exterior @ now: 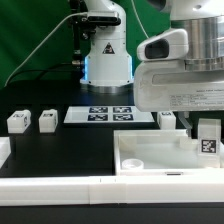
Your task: Assemble one leg
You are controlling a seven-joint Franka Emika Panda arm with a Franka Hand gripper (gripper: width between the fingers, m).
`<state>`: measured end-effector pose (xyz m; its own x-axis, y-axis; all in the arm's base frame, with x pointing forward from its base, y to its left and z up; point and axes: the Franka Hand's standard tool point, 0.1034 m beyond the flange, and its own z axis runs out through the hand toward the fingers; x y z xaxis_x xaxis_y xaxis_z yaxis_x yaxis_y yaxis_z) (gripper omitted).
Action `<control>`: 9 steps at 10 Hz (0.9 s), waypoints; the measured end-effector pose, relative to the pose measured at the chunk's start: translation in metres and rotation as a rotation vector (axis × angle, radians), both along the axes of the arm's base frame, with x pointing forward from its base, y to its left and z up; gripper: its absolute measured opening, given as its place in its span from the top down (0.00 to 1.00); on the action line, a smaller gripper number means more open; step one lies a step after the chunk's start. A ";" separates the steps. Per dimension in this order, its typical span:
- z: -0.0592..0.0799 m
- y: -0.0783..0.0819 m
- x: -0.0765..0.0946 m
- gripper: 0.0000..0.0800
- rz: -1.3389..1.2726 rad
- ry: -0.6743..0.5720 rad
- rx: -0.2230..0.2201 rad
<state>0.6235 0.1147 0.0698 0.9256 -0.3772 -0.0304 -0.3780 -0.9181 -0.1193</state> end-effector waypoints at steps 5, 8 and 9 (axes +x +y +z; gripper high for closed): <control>-0.001 0.003 -0.001 0.63 -0.539 0.072 0.019; -0.001 0.005 -0.001 0.63 -0.801 0.110 0.034; -0.001 0.005 -0.001 0.63 -0.880 0.120 0.036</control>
Offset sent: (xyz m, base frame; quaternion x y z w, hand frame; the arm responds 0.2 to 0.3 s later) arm 0.0017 0.0037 0.0044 -0.0048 -0.0038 0.3255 0.9455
